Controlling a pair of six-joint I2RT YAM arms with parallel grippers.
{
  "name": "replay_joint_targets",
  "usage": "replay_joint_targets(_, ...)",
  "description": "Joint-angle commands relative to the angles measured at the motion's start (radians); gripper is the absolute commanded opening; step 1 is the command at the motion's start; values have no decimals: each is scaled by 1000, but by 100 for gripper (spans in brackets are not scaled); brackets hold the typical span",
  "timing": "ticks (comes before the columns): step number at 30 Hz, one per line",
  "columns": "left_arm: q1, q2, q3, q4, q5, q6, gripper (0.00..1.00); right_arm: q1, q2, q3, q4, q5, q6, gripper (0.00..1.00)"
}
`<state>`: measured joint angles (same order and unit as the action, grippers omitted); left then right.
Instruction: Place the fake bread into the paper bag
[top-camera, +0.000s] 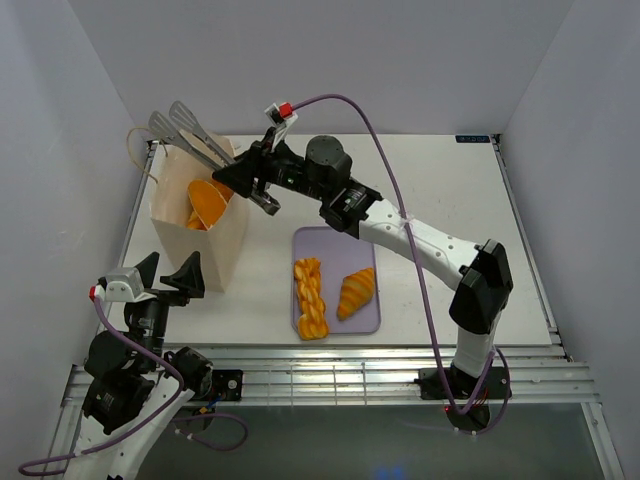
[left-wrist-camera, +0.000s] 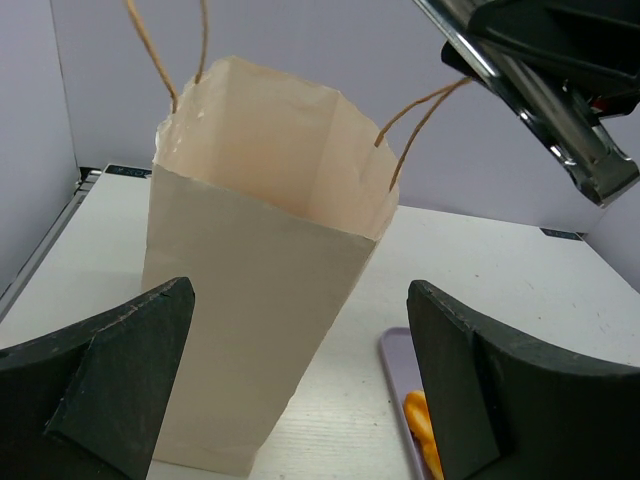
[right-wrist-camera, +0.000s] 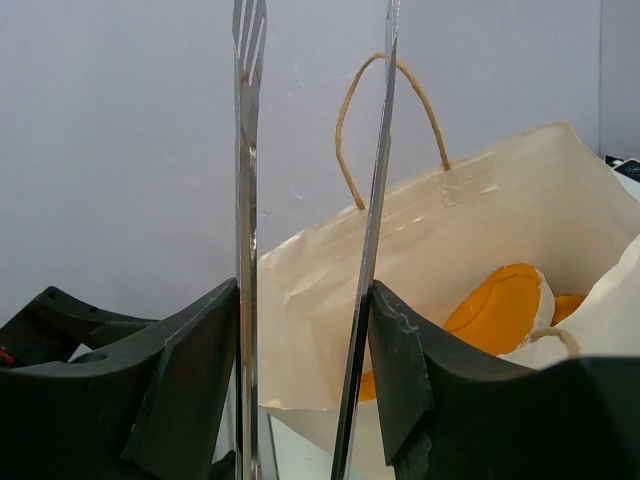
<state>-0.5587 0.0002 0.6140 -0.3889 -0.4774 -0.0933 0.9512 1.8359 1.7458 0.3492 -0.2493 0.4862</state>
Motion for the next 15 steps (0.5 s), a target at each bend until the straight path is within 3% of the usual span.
replay_joint_targets(1,-4,-25,-8,-2,17,10,98,3,-84,51,31,-8,-41,58)
replay_joint_targets(9,-4,-20,-8,-2,14,9,98,3,-271,-87,79,22,-80,58)
replay_joint_targets(15,-4,-22,-8,-2,10,7,98,-5,-464,-308,39,182,-173,59)
